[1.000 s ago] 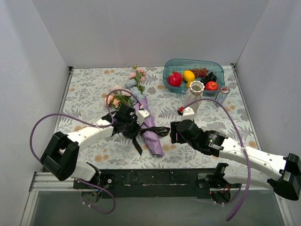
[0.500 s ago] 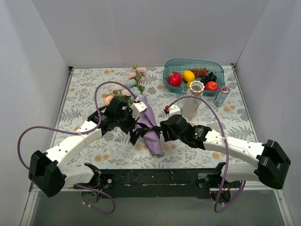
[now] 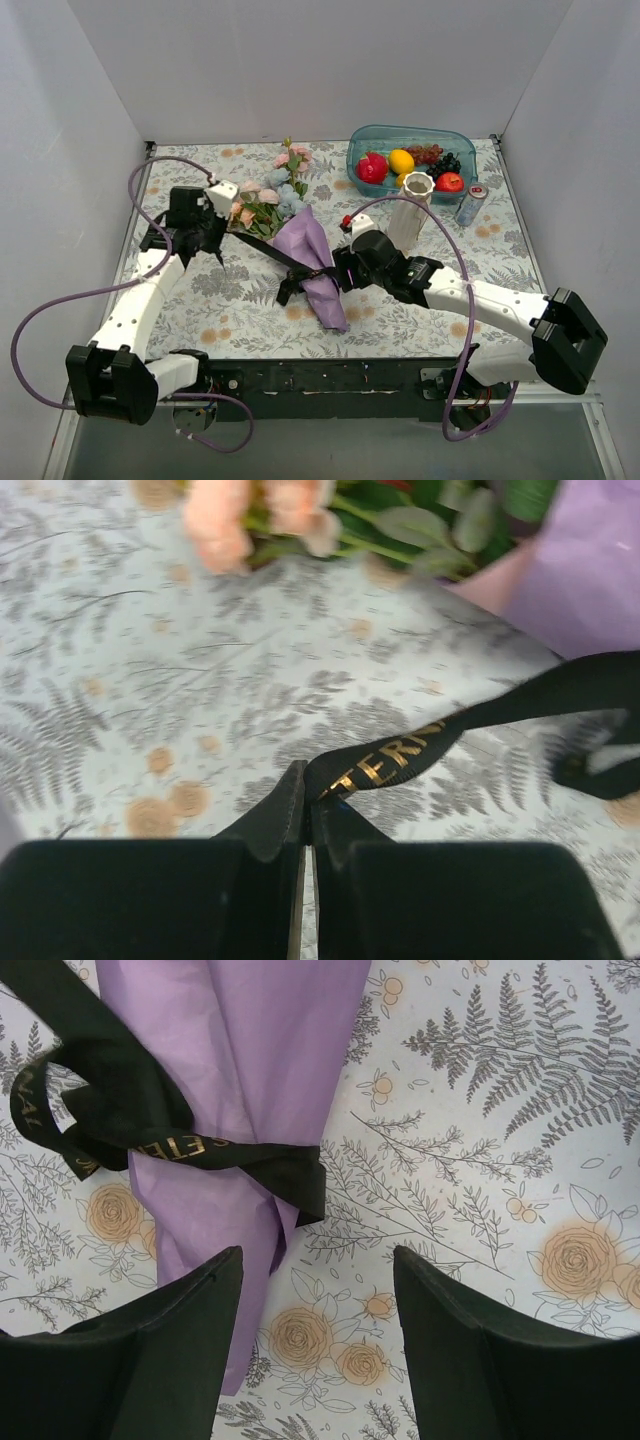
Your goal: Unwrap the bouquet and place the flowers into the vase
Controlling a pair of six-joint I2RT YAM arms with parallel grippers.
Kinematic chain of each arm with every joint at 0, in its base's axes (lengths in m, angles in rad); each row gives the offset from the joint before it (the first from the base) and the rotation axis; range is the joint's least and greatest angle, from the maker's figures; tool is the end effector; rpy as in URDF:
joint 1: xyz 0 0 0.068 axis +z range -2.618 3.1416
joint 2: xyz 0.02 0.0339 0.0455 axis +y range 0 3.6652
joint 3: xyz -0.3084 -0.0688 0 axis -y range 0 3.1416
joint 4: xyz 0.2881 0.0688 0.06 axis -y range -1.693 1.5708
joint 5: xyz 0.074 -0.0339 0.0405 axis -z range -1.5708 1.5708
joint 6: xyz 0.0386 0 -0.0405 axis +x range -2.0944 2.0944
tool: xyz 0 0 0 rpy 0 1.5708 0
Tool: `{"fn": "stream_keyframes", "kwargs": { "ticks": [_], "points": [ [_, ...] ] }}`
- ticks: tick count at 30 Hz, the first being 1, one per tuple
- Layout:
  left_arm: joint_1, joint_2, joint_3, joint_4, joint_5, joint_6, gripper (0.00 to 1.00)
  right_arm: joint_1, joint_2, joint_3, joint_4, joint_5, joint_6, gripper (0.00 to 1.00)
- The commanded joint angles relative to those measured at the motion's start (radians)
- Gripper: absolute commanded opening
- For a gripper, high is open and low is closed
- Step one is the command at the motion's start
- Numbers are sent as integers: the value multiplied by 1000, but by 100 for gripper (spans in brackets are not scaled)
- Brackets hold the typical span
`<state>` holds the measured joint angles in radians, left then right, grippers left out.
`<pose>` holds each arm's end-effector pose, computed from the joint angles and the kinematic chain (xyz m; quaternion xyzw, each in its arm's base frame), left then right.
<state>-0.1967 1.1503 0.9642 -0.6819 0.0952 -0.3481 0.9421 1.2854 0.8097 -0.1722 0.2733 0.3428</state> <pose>0.2553 -0.0546 0.3149 -0.0546 0.9364 -0.1355 0.3191 0.1880 0.2409 0.2637 -0.2039 0.8654 0.1666 0.4262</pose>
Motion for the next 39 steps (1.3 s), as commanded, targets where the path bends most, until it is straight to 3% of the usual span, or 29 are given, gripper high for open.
{"fn": "stream_keyframes", "kwargs": {
  "ticks": [1,7,14,24,31,39],
  "points": [
    [108,-1,57,62,-52,38,0,-2,22,51,60,-46,-28,69],
    [311,66,73,105,-107,41,0,-2,48,57,74,-66,-47,68],
    [384,89,39,116,-104,64,0,-2,92,66,95,-95,-91,67],
    [508,161,47,153,-123,100,0,12,126,23,161,-260,-162,64],
    [562,178,54,153,-97,121,0,44,114,28,146,-204,-248,69],
    [562,169,33,137,-49,123,0,101,190,91,103,-31,-340,71]
  ]
}}
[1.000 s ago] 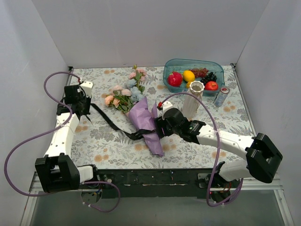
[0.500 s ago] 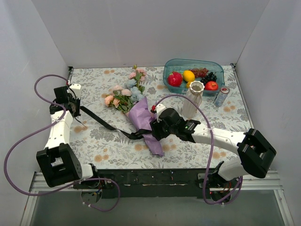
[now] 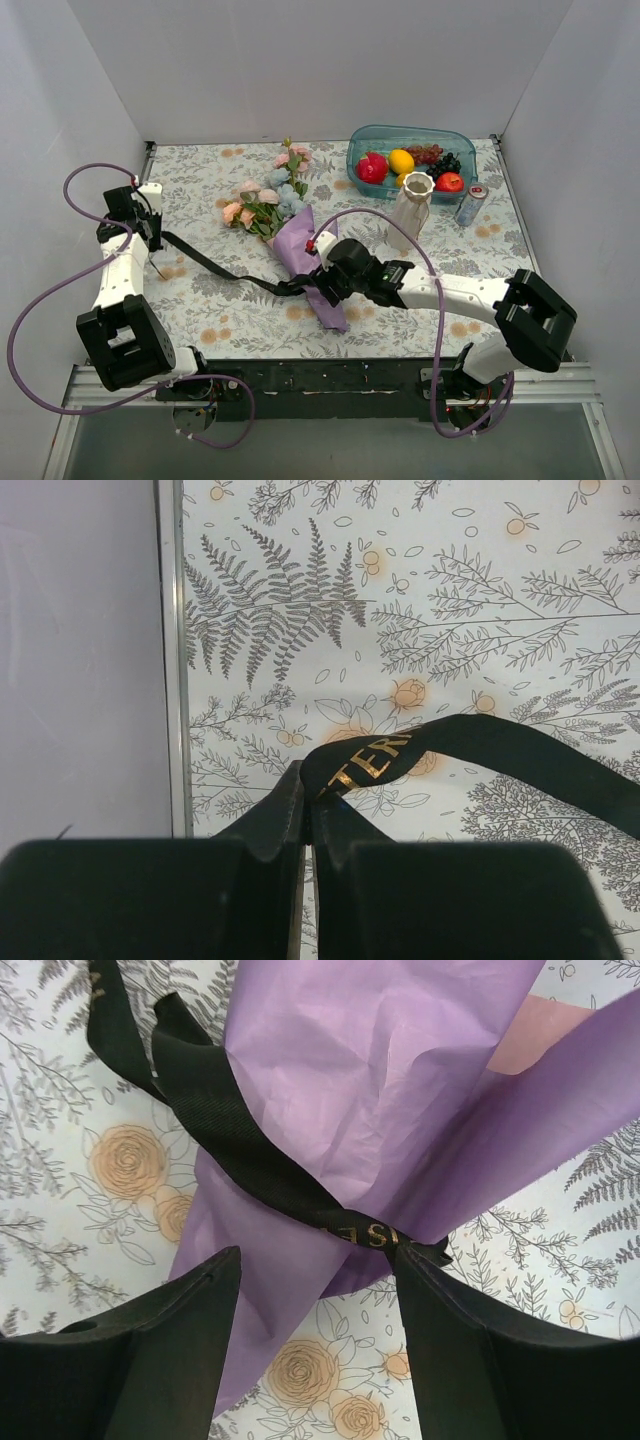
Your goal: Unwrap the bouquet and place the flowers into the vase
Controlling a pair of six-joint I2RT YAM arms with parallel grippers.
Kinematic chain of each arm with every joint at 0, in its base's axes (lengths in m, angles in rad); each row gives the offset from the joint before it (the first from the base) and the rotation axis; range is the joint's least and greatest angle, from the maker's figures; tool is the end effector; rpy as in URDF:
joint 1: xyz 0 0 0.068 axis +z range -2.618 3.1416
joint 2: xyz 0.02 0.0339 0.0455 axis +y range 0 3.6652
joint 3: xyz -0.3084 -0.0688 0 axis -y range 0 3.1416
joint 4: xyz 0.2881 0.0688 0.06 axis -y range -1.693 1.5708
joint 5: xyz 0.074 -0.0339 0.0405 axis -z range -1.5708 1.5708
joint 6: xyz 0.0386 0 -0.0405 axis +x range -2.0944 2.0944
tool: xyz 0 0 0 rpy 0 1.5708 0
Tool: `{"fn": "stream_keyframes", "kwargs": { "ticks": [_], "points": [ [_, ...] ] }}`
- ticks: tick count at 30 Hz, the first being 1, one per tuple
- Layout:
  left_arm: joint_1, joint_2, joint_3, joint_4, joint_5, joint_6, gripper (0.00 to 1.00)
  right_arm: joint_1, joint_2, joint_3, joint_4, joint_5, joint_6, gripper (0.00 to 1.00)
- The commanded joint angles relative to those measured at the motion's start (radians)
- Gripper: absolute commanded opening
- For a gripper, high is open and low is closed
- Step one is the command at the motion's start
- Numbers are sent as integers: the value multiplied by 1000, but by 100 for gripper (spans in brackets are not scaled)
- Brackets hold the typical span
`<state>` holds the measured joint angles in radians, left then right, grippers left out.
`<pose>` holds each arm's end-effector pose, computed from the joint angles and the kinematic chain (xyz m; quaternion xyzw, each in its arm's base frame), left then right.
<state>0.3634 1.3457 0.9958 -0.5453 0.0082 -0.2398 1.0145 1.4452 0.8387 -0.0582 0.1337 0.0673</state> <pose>0.2925 0.1109 0.2839 -0.2790 0.9013 0.0166 0.3310 0.1842 0.2866 0.2353 -0.3831 0.8117 0.1734 0.4053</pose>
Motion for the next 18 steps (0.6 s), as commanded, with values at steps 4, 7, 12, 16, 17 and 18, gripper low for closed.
{"fn": "stream_keyframes", "kwargs": {
  "ticks": [4,7,12,16,17,18],
  "points": [
    [2,-28,-9,1,50,14,0,42,52,99,-6,136,-106,71],
    [2,-25,-19,4,56,13,0,42,85,134,-5,119,-116,69],
    [2,-22,-37,15,64,11,0,42,142,183,-12,103,-123,45],
    [2,-20,-42,15,70,8,0,42,165,194,-35,101,-118,17],
    [2,-20,-43,16,72,10,0,42,164,192,-40,103,-116,14],
    [3,-19,-43,16,72,10,0,42,161,186,-43,104,-115,8]
  ]
}}
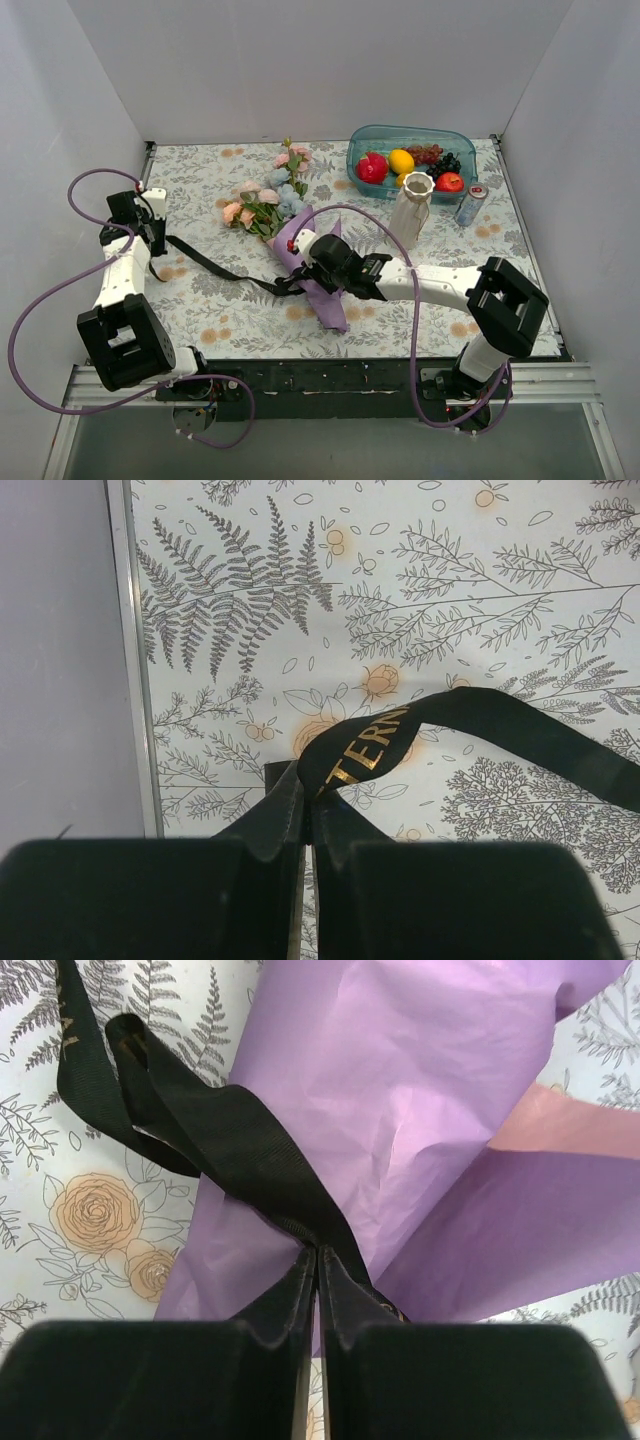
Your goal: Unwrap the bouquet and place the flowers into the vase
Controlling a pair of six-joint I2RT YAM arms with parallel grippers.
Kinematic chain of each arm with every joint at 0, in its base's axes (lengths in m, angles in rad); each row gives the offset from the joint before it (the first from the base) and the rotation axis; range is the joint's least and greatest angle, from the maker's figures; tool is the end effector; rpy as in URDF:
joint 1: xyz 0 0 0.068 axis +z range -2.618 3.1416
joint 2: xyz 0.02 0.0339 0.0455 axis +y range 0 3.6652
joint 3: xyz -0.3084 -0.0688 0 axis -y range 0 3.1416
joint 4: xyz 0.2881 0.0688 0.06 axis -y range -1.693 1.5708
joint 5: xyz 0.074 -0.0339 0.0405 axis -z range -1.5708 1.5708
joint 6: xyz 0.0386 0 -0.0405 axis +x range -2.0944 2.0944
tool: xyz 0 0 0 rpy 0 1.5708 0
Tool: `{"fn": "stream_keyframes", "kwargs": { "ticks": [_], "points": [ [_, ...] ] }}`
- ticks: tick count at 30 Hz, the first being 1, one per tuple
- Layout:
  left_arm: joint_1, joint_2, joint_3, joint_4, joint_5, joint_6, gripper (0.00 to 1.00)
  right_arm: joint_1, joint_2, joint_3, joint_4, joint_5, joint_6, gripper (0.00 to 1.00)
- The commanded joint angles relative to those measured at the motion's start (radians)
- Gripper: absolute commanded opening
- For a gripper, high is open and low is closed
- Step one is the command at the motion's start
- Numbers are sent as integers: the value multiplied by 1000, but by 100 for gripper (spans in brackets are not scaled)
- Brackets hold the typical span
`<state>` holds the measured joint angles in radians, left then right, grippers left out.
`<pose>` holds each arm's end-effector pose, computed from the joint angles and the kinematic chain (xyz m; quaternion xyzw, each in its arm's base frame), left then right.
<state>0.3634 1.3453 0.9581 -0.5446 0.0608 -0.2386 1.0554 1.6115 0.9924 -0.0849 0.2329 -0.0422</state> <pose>0.2883 0.1071 0.2705 -0.2722 0.9091 -0.0092 0.3151 0.1985 0.3324 0.2311 -0.4286 0.7945 0.1102 0.4159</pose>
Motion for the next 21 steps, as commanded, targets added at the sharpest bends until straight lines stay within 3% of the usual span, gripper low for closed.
{"fn": "stream_keyframes", "kwargs": {
  "ticks": [1,2,6,13,21],
  "points": [
    [2,-18,-2,17,20,9,0,2,-21,29,-19,8,-4,6],
    [2,-15,-4,17,20,10,0,2,-31,26,-27,14,-1,1],
    [3,-12,-5,26,20,10,0,2,-105,19,-71,45,16,1],
    [6,-3,-9,35,27,21,0,2,-398,-64,-143,181,73,1],
    [84,74,77,51,20,2,0,-11,-568,-103,-516,646,382,1]
  ]
}}
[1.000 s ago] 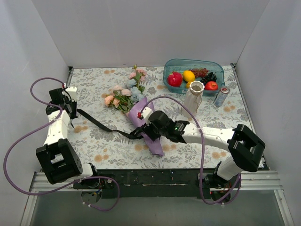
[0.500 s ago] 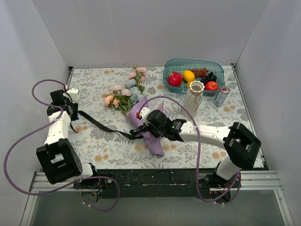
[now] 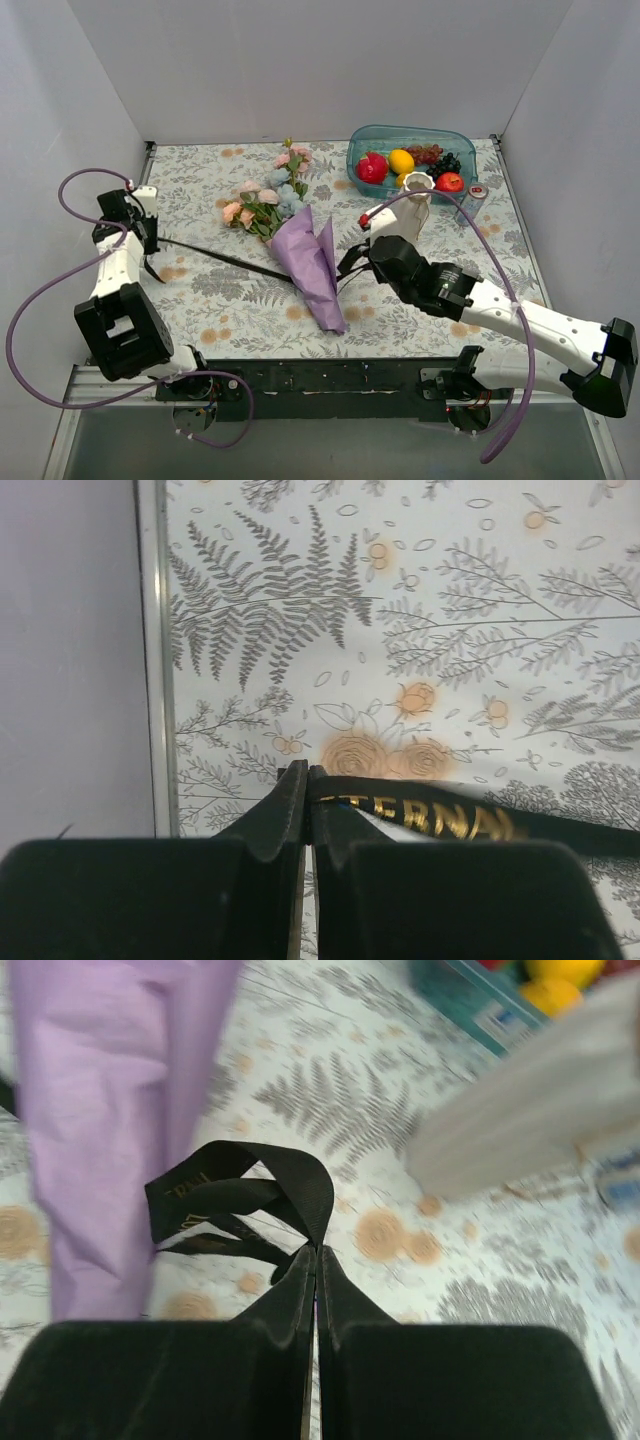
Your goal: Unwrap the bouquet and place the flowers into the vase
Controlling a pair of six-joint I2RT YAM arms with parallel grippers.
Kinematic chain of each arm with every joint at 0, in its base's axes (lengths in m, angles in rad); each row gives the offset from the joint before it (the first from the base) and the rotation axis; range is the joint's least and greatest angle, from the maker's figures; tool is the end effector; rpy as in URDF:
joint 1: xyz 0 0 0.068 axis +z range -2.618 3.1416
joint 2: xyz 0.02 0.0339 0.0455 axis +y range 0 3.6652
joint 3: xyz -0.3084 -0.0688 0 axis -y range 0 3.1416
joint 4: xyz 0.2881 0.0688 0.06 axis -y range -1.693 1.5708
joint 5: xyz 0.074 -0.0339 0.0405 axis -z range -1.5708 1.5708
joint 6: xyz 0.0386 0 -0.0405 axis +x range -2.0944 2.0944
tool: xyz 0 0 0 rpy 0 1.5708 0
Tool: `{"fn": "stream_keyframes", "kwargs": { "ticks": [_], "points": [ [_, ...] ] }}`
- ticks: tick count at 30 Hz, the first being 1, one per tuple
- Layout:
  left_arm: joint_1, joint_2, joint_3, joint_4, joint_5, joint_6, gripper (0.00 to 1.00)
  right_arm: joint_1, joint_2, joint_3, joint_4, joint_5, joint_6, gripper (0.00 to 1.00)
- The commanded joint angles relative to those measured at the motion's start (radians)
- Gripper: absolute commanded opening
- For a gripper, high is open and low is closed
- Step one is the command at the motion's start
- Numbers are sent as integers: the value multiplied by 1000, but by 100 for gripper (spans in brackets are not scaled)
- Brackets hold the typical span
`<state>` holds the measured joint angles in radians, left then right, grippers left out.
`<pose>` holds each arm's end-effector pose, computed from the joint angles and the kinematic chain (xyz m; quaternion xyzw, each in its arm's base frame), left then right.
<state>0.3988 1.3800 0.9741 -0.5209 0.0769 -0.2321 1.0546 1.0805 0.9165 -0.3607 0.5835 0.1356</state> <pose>0.2937 0.1205 0.2677 -0.2825 0.9049 -0.0100 0.3182 0.1472 0.2163 0.3445 -0.2392 0.8074 0.0619 0.5359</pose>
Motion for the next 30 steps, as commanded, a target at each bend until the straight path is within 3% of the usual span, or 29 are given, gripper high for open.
{"fn": "stream_keyframes", "kwargs": {
  "ticks": [1,9,11,12,14,16,17,18,20,22,26,30],
  "points": [
    [70,59,77,28,1,-6,0,-25,-50,-28,-279,323,235,1],
    [133,85,98,42,-5,2,0,-182,13,-22,-564,383,430,12],
    [137,74,84,39,11,14,0,-222,16,-16,-569,381,434,41],
    [137,70,78,35,18,17,0,-231,15,-16,-560,374,429,64],
    [137,65,63,27,34,30,0,-237,10,-13,-544,349,409,80],
    [137,65,54,22,35,43,4,-238,9,-11,-528,322,400,86],
    [137,65,51,18,41,51,11,-237,9,-10,-527,296,400,87],
    [137,65,45,6,46,62,41,-237,7,-8,-526,288,401,88],
    [137,60,38,-4,57,86,74,-237,-1,-2,-515,260,394,89],
    [138,44,34,-22,81,94,95,-226,-24,22,-465,231,369,89],
    [137,28,51,-47,119,96,98,-139,-83,56,-304,159,256,90],
    [137,13,118,-128,181,77,98,67,-39,145,-259,251,172,93]
  ]
}}
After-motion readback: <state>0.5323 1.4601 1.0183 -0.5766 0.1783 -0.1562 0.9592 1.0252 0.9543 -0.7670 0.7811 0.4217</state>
